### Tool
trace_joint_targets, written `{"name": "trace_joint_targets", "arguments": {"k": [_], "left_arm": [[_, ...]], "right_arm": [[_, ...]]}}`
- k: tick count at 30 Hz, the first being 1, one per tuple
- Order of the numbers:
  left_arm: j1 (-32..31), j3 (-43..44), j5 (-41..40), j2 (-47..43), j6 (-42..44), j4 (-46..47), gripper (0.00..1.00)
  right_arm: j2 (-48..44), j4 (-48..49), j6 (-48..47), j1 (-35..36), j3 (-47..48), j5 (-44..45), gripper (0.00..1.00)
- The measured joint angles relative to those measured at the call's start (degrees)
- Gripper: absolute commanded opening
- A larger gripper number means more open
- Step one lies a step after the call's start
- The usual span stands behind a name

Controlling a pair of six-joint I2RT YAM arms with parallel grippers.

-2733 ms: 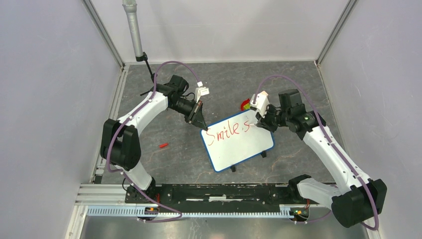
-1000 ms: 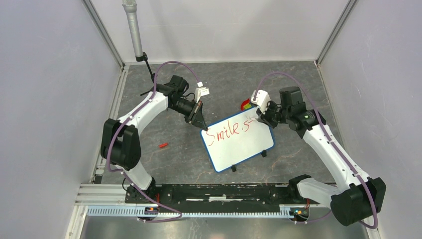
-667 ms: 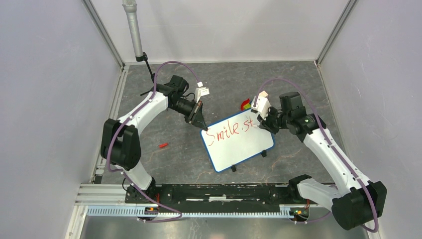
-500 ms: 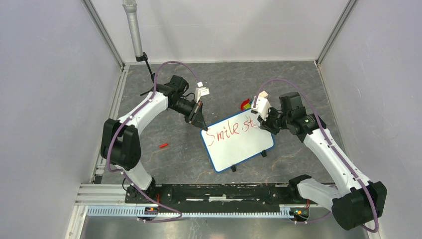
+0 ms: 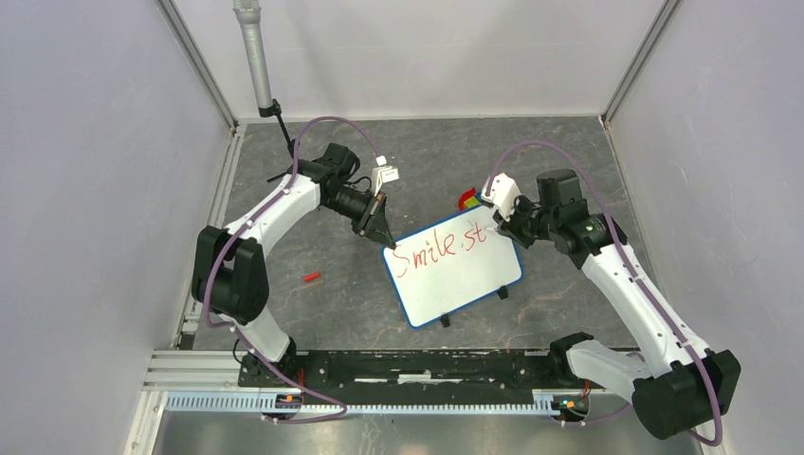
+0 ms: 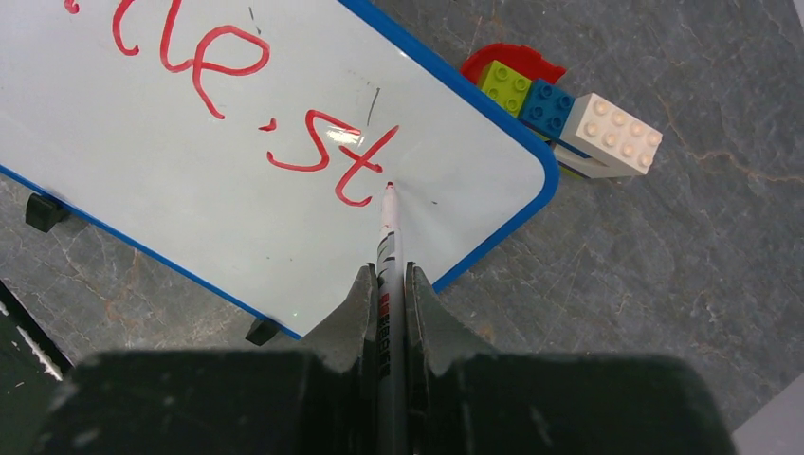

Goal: Write a sentence on the whiteboard

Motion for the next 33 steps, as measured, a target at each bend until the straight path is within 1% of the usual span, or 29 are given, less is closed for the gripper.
{"name": "trace_joint_targets", "arguments": {"k": [14,26,33], "left_arm": [[0.0,0.0,0.0,0.0,0.0,0.0,0.02],[0.0,0.0,-0.1,0.0,0.0,0.0,0.02],[0.0,0.0,-0.1,0.0,0.0,0.0,0.02]], "right_arm": [[0.0,1.6,0.0,-0.1,0.5,2.6,0.00],[1.2,3.2,0.5,-0.1,0.5,2.3,0.00],[1.4,3.0,0.2,-0.2,0.5,0.5,0.00]]}}
